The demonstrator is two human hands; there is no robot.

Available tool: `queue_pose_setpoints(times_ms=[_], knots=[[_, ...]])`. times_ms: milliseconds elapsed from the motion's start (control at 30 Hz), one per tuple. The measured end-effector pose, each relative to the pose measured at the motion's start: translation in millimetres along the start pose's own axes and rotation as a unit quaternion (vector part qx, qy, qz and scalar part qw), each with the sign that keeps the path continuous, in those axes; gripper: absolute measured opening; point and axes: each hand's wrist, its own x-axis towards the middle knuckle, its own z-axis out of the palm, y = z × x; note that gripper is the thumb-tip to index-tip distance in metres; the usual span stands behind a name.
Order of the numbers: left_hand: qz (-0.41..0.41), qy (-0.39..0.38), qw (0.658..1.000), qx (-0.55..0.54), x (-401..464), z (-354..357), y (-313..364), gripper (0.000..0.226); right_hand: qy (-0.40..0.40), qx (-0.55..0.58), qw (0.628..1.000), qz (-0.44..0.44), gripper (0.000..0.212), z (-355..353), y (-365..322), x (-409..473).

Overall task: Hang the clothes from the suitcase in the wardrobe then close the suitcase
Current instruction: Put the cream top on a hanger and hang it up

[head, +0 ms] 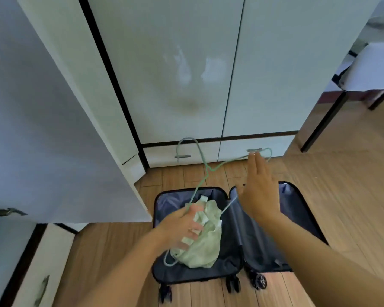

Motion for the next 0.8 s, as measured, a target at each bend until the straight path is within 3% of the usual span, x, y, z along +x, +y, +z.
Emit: queue_pose_setpoints(times_ms=[67,200,333,500,567,667,800], knots=[[0.004,-0.013,0.997,-0.07,46,11,-43,0.021,-0.033,0.008,0.999,0.024,0.075,68,25,-4],[0.044,0.039,0.981,-0.185,122,20,-111,0.028,-0.174,0.022,0.983,0.052,0.058,188,67,-14],[0.103,0.132,0.979,-0.112,194,12,-162,0.036,-0.25,0.128,0.954,0.108,0.043,297,89,-13],[0.136,0.202,0.97,0.015,251,6,-199,0.039,-0.326,0.297,0.871,0.218,0.052,390,104,-3],[0.157,0.211,0.964,0.043,264,4,-205,0.038,-0.316,0.373,0.837,0.245,0.053,417,110,4],[0.154,0.211,0.963,0.069,271,1,-214,0.037,-0.323,0.495,0.755,0.284,0.016,424,112,-3],[0.145,0.222,0.96,0.089,267,-4,-222,0.038,-0.286,0.583,0.731,0.21,0.018,403,103,-17]])
